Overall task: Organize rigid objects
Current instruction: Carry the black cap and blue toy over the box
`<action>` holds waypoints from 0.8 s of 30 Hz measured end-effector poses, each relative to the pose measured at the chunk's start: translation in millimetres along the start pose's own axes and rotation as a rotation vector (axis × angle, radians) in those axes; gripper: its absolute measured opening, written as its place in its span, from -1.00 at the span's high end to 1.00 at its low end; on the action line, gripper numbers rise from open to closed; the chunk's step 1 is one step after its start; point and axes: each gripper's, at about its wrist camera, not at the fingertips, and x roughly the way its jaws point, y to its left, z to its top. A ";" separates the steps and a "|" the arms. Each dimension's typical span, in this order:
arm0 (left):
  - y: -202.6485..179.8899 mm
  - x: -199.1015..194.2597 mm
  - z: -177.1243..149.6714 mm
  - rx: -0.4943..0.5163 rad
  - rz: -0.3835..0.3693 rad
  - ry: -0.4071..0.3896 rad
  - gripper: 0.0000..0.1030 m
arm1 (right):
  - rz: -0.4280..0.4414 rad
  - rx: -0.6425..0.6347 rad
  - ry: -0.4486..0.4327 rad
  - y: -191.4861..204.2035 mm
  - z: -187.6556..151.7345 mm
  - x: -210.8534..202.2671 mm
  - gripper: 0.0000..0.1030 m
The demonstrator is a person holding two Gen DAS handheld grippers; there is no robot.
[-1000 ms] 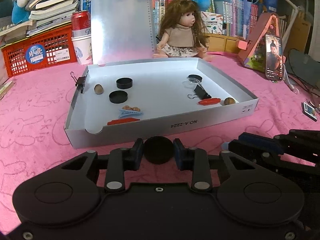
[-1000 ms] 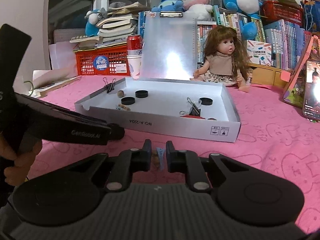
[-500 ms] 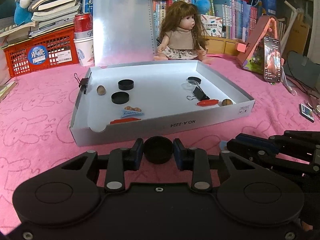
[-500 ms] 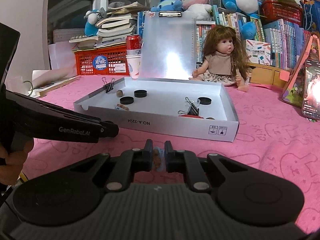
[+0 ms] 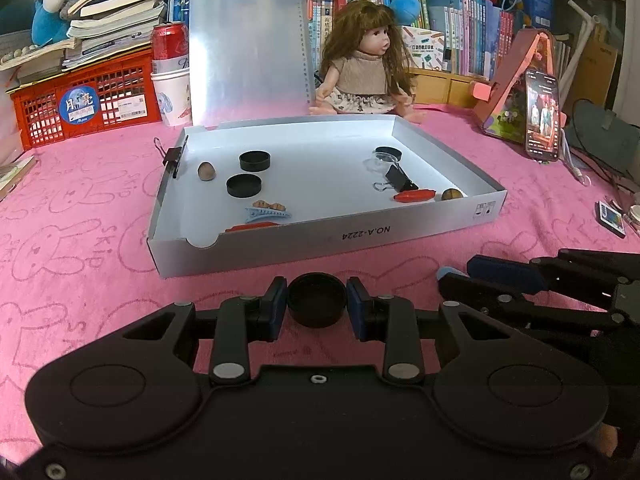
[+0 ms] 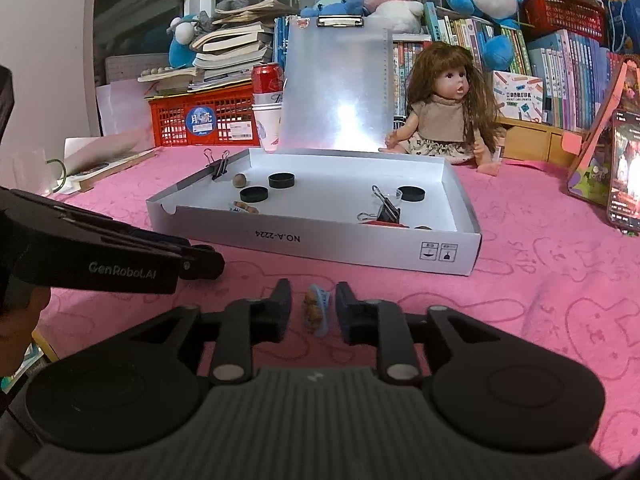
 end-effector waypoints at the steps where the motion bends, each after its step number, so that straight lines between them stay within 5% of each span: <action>1: -0.3 0.1 0.0 -0.001 0.001 0.000 0.40 | -0.004 -0.001 0.001 0.5 0.1 1.0 0.06; 7: 0.3 0.4 -1.3 -0.004 0.004 0.002 0.40 | -0.055 -0.065 -0.010 9.3 -3.1 2.7 -0.03; 15: 2.1 0.6 -2.6 -0.009 0.006 0.004 0.40 | -0.137 0.007 -0.043 -3.1 -1.7 -3.9 -0.01; 24: -0.1 0.9 -2.6 -0.005 0.002 0.004 0.40 | -0.103 -0.047 -0.035 8.2 -5.9 -5.0 0.12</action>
